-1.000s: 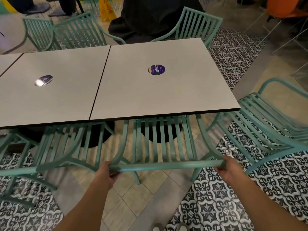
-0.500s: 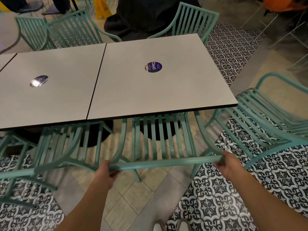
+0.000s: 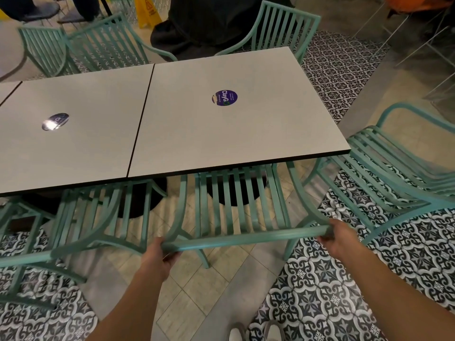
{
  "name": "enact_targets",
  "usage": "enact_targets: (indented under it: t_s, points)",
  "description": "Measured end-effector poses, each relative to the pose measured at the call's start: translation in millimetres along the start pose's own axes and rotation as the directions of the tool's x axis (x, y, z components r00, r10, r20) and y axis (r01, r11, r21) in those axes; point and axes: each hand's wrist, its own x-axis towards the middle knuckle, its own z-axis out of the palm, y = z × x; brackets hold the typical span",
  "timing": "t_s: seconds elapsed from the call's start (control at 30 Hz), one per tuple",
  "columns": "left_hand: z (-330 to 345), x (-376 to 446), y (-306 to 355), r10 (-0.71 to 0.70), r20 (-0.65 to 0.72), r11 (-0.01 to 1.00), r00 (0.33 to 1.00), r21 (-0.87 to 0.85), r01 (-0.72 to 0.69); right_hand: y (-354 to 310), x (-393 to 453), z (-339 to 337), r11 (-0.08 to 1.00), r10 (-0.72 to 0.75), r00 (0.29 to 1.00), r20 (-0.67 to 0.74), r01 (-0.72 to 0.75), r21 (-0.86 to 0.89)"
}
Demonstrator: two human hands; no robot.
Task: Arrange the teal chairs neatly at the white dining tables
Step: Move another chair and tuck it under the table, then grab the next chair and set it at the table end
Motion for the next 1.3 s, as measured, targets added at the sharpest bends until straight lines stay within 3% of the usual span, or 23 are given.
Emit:
enact_targets:
  t_s: [0.43,0.57,0.67,0.77,0.8,0.87,0.93,0.97,1.03,1.1,1.3]
  points:
    - [-5,3,-2,-0.032,0.032,0.999,0.999,0.037,0.030,-1,7,-4,1.000,-0.027,1.000,0.015,0.026,0.006]
    - [-16,2,0,0.076,0.033,0.937,0.997,0.340,-0.083,3,15,-9,0.992,-0.067,0.998,0.009,0.068,-0.106]
    - [-21,-10,5,0.206,0.090,0.778,0.974,0.589,-0.219,5,21,-11,0.963,-0.144,0.984,-0.102,0.116,-0.244]
    - [-30,-28,10,0.325,0.195,0.524,0.926,0.777,-0.348,17,13,-12,0.821,-0.390,0.908,-0.156,0.265,-0.505]
    - [-35,-32,12,0.379,0.241,0.399,0.894,0.828,-0.393,23,6,-14,0.704,-0.508,0.856,-0.096,0.349,-0.618]
    - [-39,-41,13,0.454,0.359,0.112,0.815,0.885,-0.452,34,-1,-23,0.298,-0.710,0.693,0.125,0.456,-0.838]
    - [-44,-48,15,0.482,0.512,-0.224,0.711,0.857,-0.465,42,-11,-30,-0.121,-0.713,0.567,0.412,0.480,-0.869]
    - [-45,-54,14,0.477,0.585,-0.354,0.656,0.811,-0.465,45,-18,-29,-0.227,-0.653,0.543,0.529,0.525,-0.820]
    - [-40,-69,7,0.409,0.705,-0.506,0.579,0.703,-0.499,54,-33,-28,-0.309,-0.521,0.526,0.672,0.618,-0.723]
    - [-29,-83,-8,0.296,0.800,-0.583,0.522,0.584,-0.564,63,-48,-31,-0.365,-0.463,0.503,0.730,0.642,-0.674]
    - [37,-111,-72,-0.028,0.919,-0.729,0.392,0.250,-0.637,79,-73,-79,-0.307,-0.468,0.615,0.635,0.561,-0.769]
